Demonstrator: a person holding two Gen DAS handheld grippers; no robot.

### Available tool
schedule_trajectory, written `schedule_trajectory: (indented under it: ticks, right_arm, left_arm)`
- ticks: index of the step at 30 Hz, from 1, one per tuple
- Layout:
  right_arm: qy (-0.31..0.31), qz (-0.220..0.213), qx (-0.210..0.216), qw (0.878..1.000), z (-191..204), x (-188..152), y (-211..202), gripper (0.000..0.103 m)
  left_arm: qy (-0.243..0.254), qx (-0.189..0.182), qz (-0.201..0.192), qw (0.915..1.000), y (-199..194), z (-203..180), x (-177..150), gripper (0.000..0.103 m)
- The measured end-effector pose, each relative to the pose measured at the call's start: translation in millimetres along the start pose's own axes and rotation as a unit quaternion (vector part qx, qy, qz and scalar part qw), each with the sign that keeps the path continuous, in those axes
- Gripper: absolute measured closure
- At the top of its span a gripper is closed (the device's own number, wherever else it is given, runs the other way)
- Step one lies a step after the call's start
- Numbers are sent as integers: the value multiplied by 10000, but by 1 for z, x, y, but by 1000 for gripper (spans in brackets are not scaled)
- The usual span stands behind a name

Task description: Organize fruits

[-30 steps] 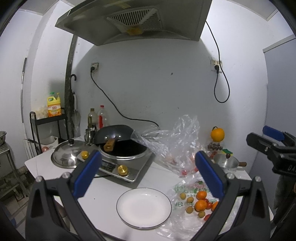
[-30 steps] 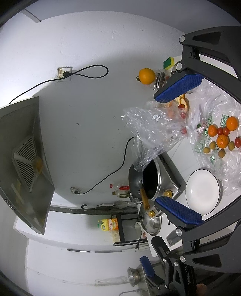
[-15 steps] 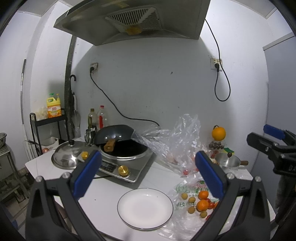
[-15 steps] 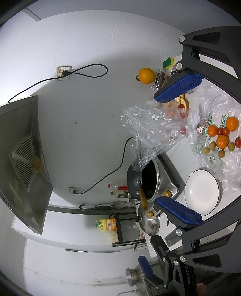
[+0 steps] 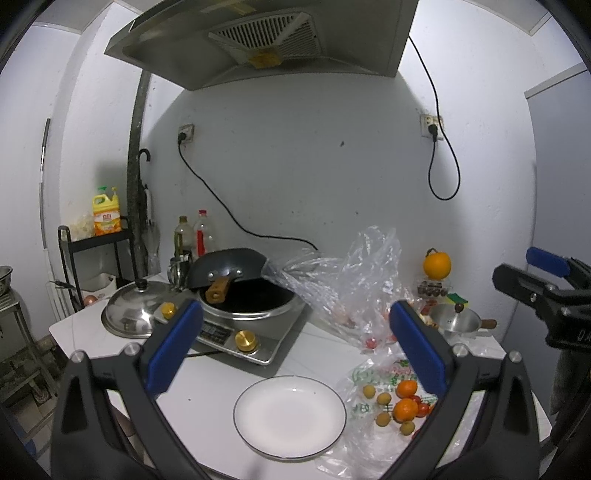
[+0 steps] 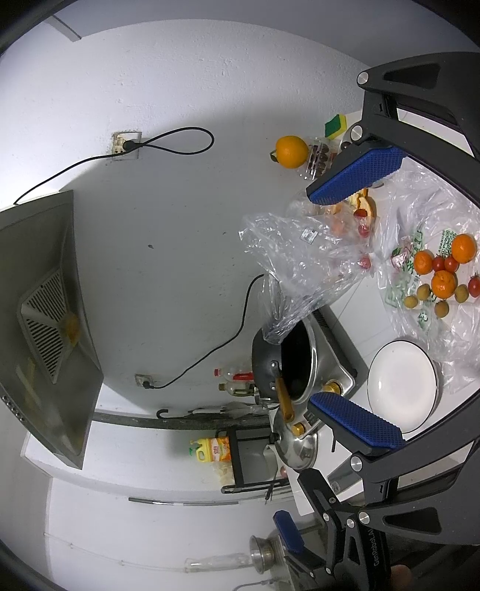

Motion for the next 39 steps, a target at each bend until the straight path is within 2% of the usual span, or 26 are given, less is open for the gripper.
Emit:
schedule_trajectory:
  ticks: [23, 39]
  right_arm:
    - [36, 76, -76, 9999, -12, -5, 4, 0]
    - [158, 561, -397, 9975, -75, -52, 7, 0]
  left_arm:
    - [131, -52, 100, 9999, 14, -9, -7, 1]
    - [491, -400, 634, 9960, 44, -71, -43, 1]
Point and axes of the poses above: each gripper's, at about its wrist camera, not at the fingertips, and y roughly the way its jaws point, z to its left, x to its top, the point moved 5 cm from there along y, roughly the way its jaws point, and after that the axes turned 3 degrees about -z, right-handed, at the moved point
